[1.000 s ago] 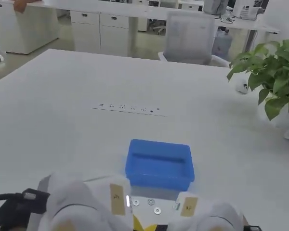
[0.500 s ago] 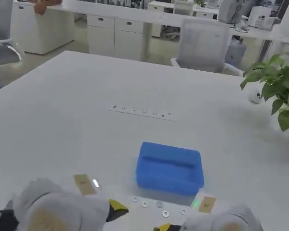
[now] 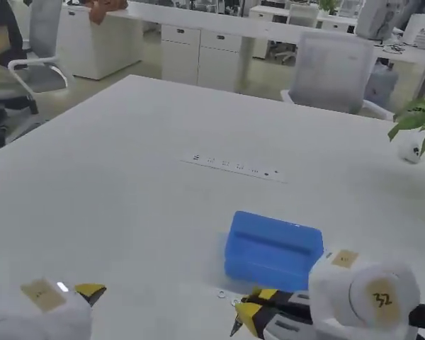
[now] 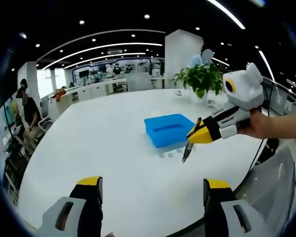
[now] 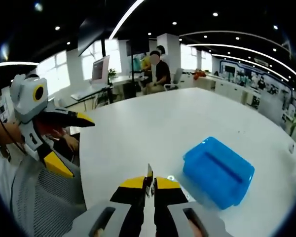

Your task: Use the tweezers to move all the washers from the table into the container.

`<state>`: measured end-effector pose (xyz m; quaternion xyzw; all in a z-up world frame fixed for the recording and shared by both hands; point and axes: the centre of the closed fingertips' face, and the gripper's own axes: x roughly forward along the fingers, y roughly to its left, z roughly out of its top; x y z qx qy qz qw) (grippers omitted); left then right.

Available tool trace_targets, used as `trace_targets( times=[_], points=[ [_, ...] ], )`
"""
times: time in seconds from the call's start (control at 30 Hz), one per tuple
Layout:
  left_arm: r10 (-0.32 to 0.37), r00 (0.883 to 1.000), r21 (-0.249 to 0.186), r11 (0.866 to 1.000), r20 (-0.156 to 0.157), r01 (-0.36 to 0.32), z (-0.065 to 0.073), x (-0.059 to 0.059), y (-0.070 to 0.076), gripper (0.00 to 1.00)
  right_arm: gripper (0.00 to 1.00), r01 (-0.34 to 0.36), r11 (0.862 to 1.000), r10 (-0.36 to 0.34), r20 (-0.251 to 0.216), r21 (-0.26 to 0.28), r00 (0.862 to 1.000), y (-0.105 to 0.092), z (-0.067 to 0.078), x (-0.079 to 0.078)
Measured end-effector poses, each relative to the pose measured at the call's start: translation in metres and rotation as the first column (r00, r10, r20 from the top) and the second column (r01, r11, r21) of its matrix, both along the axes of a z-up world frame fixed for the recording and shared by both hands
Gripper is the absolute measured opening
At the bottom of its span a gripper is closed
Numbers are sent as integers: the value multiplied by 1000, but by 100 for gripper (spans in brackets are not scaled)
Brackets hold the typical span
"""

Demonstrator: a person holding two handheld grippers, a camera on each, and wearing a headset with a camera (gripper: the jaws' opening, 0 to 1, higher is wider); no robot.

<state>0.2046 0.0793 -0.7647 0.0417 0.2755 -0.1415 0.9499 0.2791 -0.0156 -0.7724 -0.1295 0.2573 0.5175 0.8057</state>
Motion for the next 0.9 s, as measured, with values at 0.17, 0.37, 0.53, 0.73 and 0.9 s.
trace_targets(
  times=[0.17,0.37,0.53,0.73,0.9],
  points=[
    [33,999,-9,999,-19,-34,-4,-1,3,89,2,14,1000,-14,43,-18,999,1,2,19],
    [46,999,1,999,-29,-46,-7,-1,4,91,2,31,1000,-31,25,1,999,7,-5,34],
    [72,997,17,997,-24,-72,-5,2,9,93,2,14,1000,-14,20,18,1000,21,-9,41],
    [76,996,5,997,-36,-76,-4,5,12,94,2,6,1000,-7,37,9,999,29,-15,51],
    [68,997,-4,998,-39,-69,-4,4,10,92,3,-4,1000,4,9,-2,1000,31,-23,53]
  ],
)
